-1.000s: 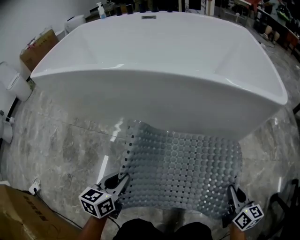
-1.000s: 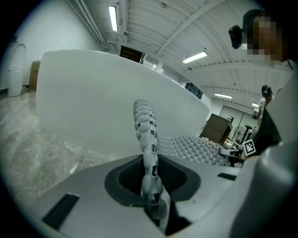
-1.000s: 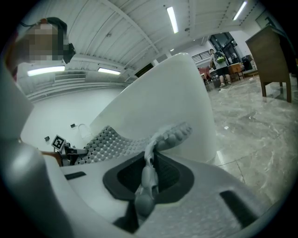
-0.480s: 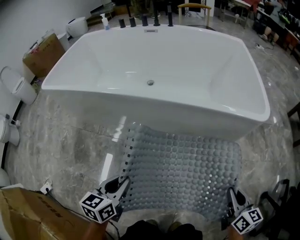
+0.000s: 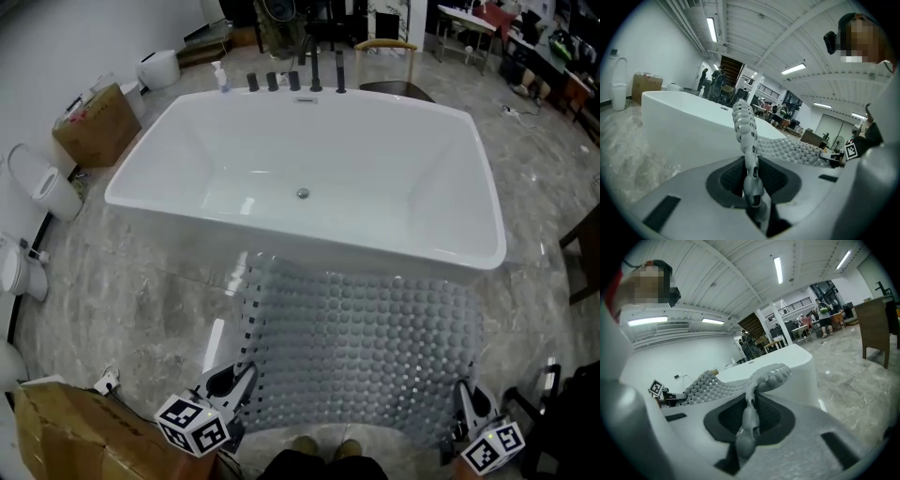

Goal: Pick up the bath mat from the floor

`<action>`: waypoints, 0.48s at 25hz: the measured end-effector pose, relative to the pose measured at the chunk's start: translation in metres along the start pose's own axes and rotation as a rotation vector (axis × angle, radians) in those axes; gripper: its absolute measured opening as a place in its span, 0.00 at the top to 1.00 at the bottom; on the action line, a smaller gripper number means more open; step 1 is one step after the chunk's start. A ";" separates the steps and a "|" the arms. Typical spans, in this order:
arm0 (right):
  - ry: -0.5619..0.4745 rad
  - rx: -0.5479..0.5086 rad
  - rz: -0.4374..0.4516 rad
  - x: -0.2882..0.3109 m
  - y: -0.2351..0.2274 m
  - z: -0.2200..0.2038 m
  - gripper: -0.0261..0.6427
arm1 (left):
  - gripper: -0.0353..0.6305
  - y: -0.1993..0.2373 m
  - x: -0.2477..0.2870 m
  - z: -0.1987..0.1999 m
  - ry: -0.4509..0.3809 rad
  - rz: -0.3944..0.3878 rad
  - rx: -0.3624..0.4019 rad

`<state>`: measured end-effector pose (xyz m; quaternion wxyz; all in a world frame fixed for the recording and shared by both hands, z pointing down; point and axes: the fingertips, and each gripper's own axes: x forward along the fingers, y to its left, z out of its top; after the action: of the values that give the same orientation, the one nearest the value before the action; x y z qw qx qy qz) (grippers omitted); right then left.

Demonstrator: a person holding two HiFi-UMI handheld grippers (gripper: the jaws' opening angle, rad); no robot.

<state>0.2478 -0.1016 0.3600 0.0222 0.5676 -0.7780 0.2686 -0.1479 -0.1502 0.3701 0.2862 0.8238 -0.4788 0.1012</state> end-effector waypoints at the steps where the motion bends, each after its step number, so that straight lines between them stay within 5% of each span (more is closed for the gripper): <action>1: -0.005 0.000 0.002 -0.005 0.006 0.011 0.89 | 0.84 -0.005 -0.007 0.009 -0.004 -0.003 -0.002; 12: -0.080 -0.002 0.030 -0.064 0.071 0.112 0.89 | 0.84 -0.061 -0.085 0.121 -0.064 -0.013 0.047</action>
<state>0.2377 -0.0802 0.2144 -0.0124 0.5660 -0.7869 0.2454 -0.1541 -0.1337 0.2111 0.2522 0.8362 -0.4797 0.0843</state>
